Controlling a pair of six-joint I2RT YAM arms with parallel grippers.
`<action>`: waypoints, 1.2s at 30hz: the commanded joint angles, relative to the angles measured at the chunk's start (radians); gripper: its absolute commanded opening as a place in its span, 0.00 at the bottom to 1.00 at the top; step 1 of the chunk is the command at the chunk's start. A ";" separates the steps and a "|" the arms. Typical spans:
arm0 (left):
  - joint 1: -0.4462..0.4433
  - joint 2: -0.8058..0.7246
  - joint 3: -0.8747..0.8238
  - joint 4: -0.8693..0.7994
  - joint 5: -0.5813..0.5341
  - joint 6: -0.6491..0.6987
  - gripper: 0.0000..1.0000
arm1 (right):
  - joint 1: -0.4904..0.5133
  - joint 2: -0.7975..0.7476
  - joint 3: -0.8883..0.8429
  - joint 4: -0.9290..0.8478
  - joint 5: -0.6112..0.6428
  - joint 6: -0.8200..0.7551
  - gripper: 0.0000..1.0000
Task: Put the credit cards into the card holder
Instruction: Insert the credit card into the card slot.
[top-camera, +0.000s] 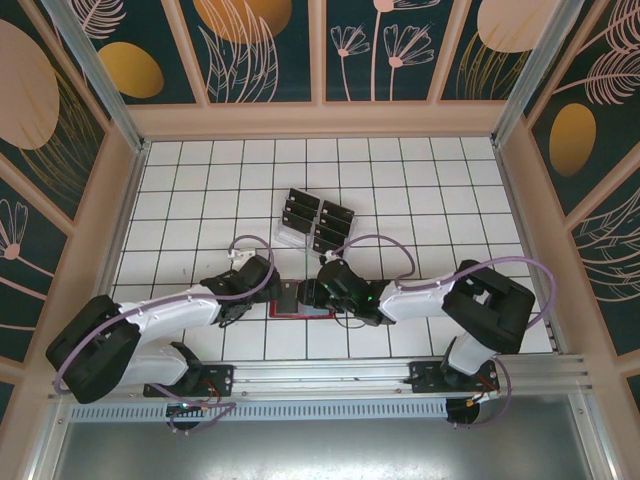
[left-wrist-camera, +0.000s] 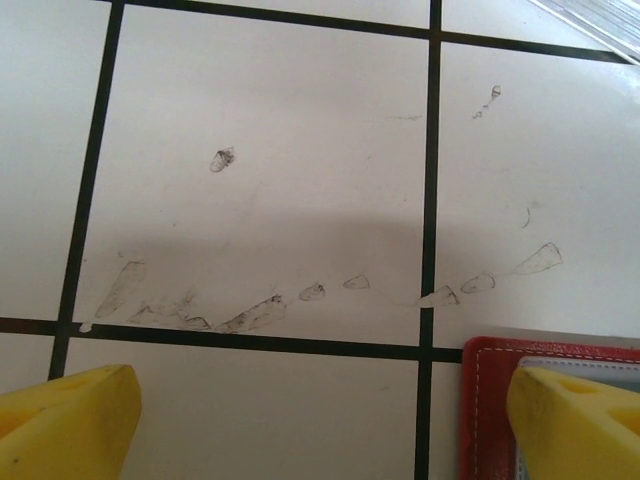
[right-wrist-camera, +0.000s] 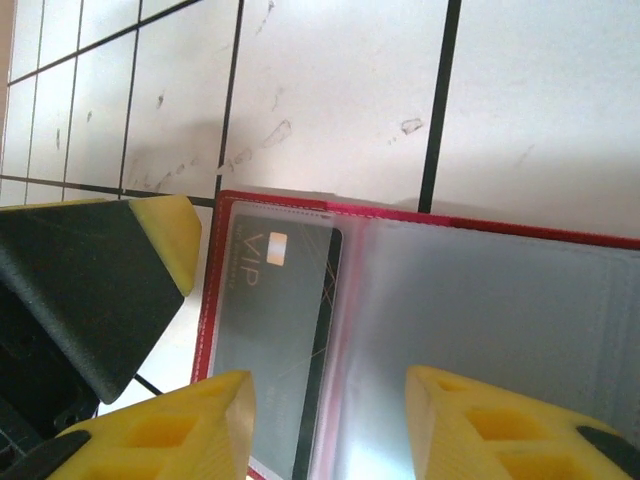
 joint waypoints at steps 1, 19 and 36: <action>0.002 -0.042 -0.018 -0.047 -0.014 -0.011 0.95 | 0.000 -0.038 -0.002 -0.033 0.029 -0.016 0.39; 0.002 -0.093 -0.093 -0.042 0.057 -0.031 0.93 | 0.065 0.092 0.082 -0.013 0.019 0.030 0.24; 0.002 -0.090 -0.118 -0.012 0.067 -0.032 0.93 | 0.073 0.091 0.093 -0.020 0.018 0.036 0.20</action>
